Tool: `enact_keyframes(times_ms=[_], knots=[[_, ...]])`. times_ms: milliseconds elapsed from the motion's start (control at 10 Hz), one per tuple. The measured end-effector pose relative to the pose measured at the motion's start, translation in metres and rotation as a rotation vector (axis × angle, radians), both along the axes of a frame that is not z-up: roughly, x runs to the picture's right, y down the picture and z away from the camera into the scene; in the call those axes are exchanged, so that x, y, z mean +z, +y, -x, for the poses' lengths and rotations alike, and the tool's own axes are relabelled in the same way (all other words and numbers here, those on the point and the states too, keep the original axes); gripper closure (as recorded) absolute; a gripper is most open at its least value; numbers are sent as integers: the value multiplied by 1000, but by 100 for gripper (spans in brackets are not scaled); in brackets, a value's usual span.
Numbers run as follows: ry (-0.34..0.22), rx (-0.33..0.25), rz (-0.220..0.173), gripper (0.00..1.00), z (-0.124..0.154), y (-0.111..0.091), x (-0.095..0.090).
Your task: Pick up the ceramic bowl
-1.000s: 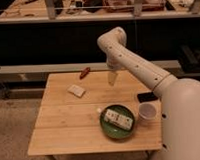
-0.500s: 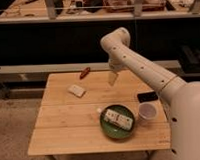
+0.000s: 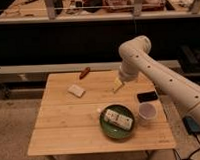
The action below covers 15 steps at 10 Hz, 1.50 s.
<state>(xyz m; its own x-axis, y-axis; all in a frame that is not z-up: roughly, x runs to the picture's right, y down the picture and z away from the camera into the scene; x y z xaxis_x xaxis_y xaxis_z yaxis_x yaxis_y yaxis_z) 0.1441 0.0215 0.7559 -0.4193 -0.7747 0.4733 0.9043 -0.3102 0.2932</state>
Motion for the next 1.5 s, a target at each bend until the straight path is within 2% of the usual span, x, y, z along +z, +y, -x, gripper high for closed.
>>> enact_keyframes(times_ms=[500,600,900,1100,1200,1500], knots=[[-8,5,0,20,3,0,0],[-34,25,9,20,8,3,2],[-133,121,72,20,10,24,22],[-160,165,118,20,-4,42,39],[-168,188,135,22,-14,49,47],[-187,233,169,50,-32,58,60]])
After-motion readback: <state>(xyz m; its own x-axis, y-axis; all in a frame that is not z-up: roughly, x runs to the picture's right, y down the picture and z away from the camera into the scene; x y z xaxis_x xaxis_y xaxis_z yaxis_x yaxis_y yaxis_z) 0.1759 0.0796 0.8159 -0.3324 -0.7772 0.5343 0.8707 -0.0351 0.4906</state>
